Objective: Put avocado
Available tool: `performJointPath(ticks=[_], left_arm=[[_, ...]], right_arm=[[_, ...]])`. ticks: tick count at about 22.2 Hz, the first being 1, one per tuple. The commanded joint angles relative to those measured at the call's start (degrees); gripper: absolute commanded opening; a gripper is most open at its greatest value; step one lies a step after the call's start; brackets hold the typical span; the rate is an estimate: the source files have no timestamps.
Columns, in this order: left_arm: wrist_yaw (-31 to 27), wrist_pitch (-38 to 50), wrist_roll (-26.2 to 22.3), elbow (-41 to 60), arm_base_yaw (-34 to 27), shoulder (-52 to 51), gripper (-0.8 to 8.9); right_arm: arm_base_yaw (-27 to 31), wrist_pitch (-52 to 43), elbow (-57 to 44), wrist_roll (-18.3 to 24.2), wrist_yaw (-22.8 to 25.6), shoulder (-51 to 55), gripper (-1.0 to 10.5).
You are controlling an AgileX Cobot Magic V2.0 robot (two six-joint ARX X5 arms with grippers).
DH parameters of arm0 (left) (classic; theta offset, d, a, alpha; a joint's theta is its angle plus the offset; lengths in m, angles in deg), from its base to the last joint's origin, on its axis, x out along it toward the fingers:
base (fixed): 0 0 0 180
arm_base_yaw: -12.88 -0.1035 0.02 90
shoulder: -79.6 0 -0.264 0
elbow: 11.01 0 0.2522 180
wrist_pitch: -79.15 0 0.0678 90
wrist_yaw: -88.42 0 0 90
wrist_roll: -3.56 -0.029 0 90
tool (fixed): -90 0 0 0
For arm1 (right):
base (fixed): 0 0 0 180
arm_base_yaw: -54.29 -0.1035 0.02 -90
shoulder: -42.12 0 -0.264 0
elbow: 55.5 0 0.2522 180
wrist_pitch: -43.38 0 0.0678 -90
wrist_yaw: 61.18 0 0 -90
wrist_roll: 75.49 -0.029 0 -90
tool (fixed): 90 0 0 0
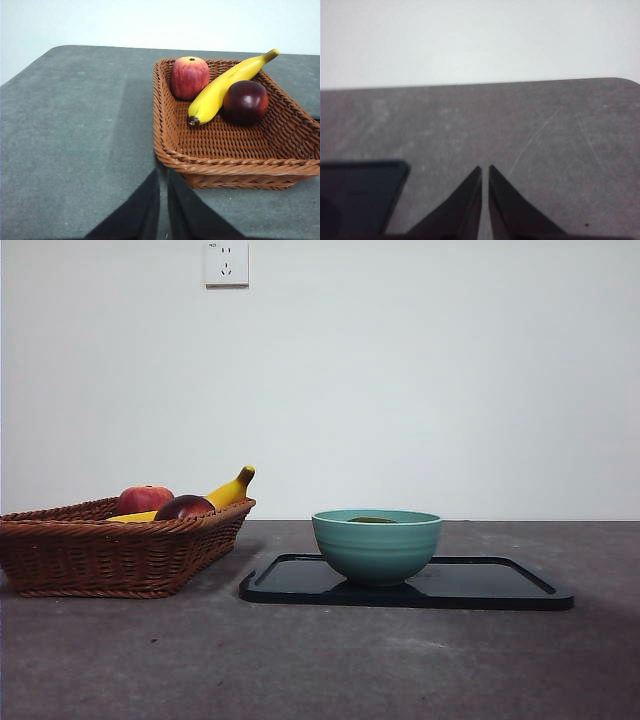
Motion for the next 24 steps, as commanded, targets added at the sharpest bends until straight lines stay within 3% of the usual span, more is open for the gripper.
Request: performJointPath(ticks=[1, 8, 12, 24], left_arm=[[0.3, -0.4, -0.6, 1.2, 0.0, -0.1, 0.24], [0.3, -0.4, -0.6, 1.2, 0.0, -0.1, 0.24], [0.3, -0.4, -0.6, 1.2, 0.0, -0.1, 0.24], [0.3, -0.4, -0.6, 1.2, 0.0, -0.1, 0.24]], right_arm=[[0.4, -0.5, -1.9, 4.5, -2.1, 0.2, 0.2], [0.5, 3.1, -2.4, 4.8, -3.2, 0.2, 0.2], [0.5, 4.6, -2.4, 4.8, -6.3, 0.2, 0.2], [2.8, 4.7, -2.4, 5.7, -6.3, 0.2, 0.2]])
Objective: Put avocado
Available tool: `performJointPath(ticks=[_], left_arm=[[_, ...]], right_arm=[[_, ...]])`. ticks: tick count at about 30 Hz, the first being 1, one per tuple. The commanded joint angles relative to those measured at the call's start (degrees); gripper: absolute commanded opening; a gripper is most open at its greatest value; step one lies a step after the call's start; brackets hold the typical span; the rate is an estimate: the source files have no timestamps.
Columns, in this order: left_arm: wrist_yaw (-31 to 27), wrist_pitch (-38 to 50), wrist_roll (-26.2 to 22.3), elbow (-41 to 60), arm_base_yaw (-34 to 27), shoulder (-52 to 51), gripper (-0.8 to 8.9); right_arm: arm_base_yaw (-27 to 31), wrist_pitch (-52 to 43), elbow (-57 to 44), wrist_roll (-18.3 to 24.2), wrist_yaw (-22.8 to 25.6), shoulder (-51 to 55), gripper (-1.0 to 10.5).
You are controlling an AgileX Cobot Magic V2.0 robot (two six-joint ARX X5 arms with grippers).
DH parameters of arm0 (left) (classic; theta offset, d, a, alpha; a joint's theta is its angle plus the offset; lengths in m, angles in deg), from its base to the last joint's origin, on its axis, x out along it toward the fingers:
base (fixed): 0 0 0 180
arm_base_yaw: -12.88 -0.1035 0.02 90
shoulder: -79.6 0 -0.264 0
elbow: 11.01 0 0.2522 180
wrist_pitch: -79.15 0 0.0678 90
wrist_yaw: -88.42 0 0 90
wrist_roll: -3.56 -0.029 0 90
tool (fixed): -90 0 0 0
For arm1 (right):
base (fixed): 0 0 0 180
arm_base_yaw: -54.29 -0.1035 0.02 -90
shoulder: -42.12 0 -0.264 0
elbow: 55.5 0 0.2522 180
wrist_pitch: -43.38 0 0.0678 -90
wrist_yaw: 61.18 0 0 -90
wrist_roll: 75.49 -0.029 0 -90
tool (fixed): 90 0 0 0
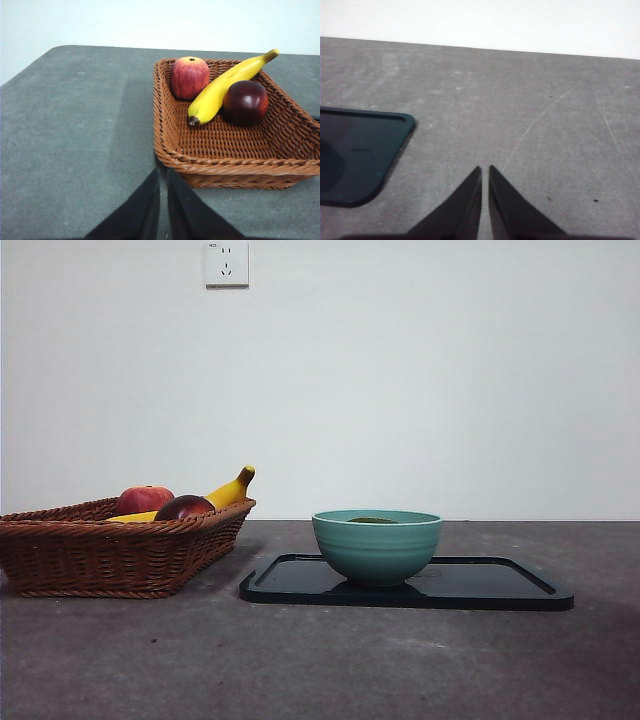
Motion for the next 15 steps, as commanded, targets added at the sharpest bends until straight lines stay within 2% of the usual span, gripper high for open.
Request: performJointPath(ticks=[1, 15], left_arm=[[0.3, -0.3, -0.6, 1.2, 0.0, -0.1, 0.24], [0.3, -0.3, -0.6, 1.2, 0.0, -0.1, 0.24]], right_arm=[[0.0, 0.5, -0.3, 0.5, -0.2, 0.0, 0.2], [0.0, -0.8, -0.3, 0.5, 0.0, 0.0, 0.2]])
